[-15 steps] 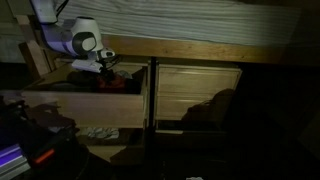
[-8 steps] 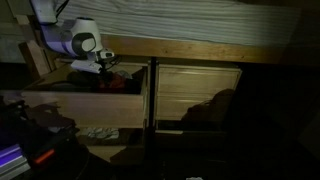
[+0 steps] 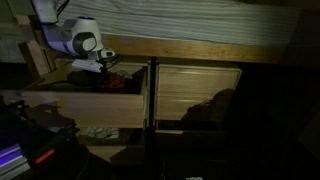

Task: Put the orange cloth at the edge of the bed then put it back

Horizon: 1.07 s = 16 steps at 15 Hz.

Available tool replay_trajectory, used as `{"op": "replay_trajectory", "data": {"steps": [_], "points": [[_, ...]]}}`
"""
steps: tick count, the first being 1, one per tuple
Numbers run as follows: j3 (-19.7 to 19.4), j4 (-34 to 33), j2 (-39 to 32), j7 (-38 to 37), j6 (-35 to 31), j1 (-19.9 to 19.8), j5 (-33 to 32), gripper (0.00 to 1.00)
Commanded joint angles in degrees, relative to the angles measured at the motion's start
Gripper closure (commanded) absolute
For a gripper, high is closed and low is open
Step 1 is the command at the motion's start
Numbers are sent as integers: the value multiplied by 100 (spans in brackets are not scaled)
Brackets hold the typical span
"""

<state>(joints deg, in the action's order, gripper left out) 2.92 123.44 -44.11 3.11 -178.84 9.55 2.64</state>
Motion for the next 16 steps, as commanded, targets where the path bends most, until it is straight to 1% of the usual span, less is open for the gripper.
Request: {"op": "replay_trajectory", "data": {"steps": [1, 2, 3, 4, 6, 7, 8, 9, 10, 11, 12, 15, 16], "points": [[94, -84, -118, -77, -120, -141, -137, 100], [105, -86, -118, -82, -114, -149, -131, 100], [260, -91, -123, -55, -68, -289, -106, 100], [780, -96, -133, 80, 85, -764, -61, 100], [1449, -108, -203, 282, 329, -1350, -66, 100], [2010, -136, -333, 554, 417, -1878, -89, 100], [2218, -161, -446, 699, 370, -2080, -97, 100], [2673, 278, 570, 630, 1000, -2428, 41, 100], [2760, 234, 585, 666, 1045, -2495, 49, 100], [3035, 175, 727, 761, 1329, -2724, 153, 100], [3143, 132, 1001, 779, 1549, -2774, 285, 100], [3266, 13, 1924, 894, 2191, -2733, 637, 100], [3209, -36, 2266, 907, 2426, -2586, 770, 100]]}}
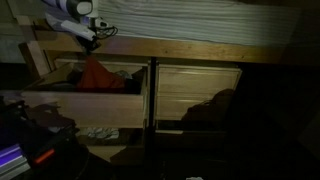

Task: Put the orange cloth at the edge of the bed then put it back

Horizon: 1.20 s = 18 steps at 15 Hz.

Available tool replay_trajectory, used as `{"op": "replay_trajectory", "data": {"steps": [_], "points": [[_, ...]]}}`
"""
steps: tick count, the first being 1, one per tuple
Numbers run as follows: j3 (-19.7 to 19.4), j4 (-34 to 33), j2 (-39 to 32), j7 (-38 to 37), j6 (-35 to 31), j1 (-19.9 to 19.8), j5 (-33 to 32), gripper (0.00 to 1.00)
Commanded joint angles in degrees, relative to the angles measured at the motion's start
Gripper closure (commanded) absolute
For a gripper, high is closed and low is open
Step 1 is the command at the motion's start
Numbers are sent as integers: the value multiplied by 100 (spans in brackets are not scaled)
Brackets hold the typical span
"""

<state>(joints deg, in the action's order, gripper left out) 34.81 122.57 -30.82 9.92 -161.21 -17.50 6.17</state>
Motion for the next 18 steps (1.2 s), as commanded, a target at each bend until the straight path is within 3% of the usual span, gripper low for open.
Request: {"op": "replay_trajectory", "data": {"steps": [1, 5, 10, 13, 18], "points": [[-78, -3, 1286, 244, 916, 269, 520, 100], [-770, -447, 2413, -12, 1932, 1229, 522, 100], [-1471, -1432, 3232, -473, 3257, 2247, 445, 100], [-1650, -2045, 3393, -751, 3669, 2613, 338, 100], [-1614, -2907, 3194, -998, 3646, 3004, -61, 100]]}}
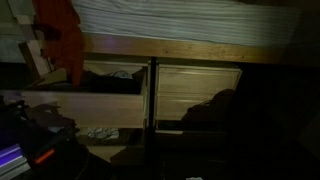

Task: Put the orange cloth at the edge of the bed then put it back

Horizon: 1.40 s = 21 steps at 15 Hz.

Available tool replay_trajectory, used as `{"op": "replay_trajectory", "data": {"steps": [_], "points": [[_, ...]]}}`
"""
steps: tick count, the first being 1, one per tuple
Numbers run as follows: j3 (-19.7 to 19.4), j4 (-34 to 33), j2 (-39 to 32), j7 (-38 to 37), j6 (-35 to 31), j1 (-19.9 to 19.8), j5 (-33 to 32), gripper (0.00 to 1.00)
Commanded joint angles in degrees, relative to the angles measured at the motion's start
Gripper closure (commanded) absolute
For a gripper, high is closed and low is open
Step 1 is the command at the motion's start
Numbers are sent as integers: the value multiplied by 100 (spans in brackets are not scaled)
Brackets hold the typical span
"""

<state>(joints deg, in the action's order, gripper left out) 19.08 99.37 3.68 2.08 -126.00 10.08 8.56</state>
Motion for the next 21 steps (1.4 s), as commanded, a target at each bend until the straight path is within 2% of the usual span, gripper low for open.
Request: {"op": "replay_trajectory", "data": {"steps": [1, 6, 10, 14, 21], "points": [[-6, -745, -315, -308, 100, 322, -426, 100], [190, -1463, -615, -116, -342, 814, -672, 100], [358, -1891, -844, 281, -652, 1137, -290, 100], [498, -2056, -1049, 1197, -1221, 1181, 320, 100], [476, -2117, -1535, 1942, -2937, 1060, 580, 100]]}}
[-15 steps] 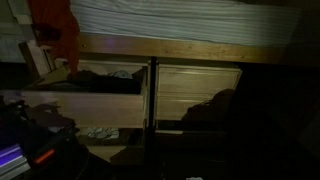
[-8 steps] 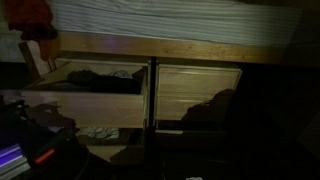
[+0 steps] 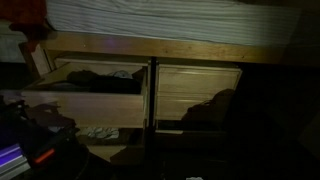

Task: Put the orange cloth at the edge of the bed then put it back

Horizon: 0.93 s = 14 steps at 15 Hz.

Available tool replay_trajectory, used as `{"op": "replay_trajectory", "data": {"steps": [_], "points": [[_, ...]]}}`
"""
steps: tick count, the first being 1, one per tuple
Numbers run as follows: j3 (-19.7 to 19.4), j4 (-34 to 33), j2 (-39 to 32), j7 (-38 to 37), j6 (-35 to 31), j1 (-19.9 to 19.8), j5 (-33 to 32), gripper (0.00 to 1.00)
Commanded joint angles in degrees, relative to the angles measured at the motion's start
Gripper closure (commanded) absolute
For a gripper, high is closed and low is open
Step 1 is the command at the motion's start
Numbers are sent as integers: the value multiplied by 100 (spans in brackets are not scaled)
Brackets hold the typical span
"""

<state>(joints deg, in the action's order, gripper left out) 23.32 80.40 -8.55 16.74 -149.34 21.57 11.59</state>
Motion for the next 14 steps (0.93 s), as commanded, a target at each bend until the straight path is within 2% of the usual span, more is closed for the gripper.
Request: {"op": "replay_trajectory", "data": {"steps": [1, 4, 6, 9, 11, 13, 14], "points": [[105, -231, -403, 682, -814, -126, 425, 100], [399, -231, -753, 1747, -1149, -337, 1333, 100], [684, -173, -997, 2583, -1130, -574, 2121, 100], [1277, 165, -1320, 3949, -1111, -1140, 3268, 100], [1598, 409, -1563, 4827, -1305, -1481, 3786, 100], [1866, 697, -1787, 5714, -1641, -1778, 4227, 100], [1880, 847, -1876, 6133, -1770, -1857, 4493, 100]]}}
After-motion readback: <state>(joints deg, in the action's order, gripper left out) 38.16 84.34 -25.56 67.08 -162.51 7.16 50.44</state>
